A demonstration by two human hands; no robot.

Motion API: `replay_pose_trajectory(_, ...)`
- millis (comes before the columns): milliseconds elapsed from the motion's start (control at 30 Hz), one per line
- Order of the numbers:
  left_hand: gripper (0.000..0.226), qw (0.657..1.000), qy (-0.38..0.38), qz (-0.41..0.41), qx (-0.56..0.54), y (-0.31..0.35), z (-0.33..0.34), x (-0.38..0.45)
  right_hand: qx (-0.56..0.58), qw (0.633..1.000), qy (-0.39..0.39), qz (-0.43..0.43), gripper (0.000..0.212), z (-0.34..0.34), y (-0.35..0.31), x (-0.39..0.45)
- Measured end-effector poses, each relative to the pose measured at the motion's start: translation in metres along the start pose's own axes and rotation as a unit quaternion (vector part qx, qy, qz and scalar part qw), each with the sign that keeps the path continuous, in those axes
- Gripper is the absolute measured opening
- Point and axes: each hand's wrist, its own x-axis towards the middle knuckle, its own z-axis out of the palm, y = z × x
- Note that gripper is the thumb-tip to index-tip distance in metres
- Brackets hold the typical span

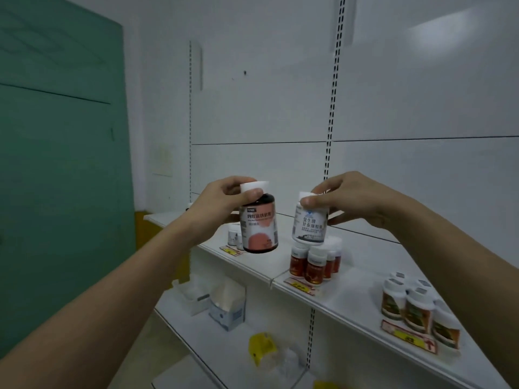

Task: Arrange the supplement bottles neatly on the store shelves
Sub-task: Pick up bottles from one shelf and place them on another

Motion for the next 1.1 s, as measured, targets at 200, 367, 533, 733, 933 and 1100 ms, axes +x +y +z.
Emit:
replay_pose_trajectory(200, 0.030, 1.000, -0.010, -0.027, 0.009, -0.054, -0.024, 0.067, 0.019, 1.000, 0.007, 0.003, 0.033, 0.031, 0.020, 0.083)
replay_pose_trajectory(367, 0.029, 0.999, 0.007, -0.031, 0.033, -0.084, -0.059, 0.129, 0.025, 1.000, 0.009, 0.006, 0.039, 0.051, 0.026, 0.159)
replay_pose_trajectory(533, 0.027, 0.999, 0.031, -0.023, 0.010, -0.115, -0.099, 0.176, 0.020, 1.000, 0.007, -0.002, 0.040, 0.081, 0.024, 0.219)
replay_pose_trajectory(733, 0.026, 1.000, 0.027, -0.001, -0.001, -0.155, -0.153, 0.230, -0.002, 0.999, 0.026, 0.021, 0.041, 0.112, 0.018, 0.284)
replay_pose_trajectory(933, 0.029, 0.998, -0.032, 0.009, -0.049, -0.220, -0.187, 0.291, -0.023, 0.991, 0.096, 0.091, 0.044, 0.161, 0.045, 0.341)
replay_pose_trajectory(1100, 0.029, 0.988, -0.109, 0.002, -0.108, -0.269, -0.197, 0.337, -0.022, 0.967, 0.134, 0.217, 0.041, 0.195, 0.073, 0.368)
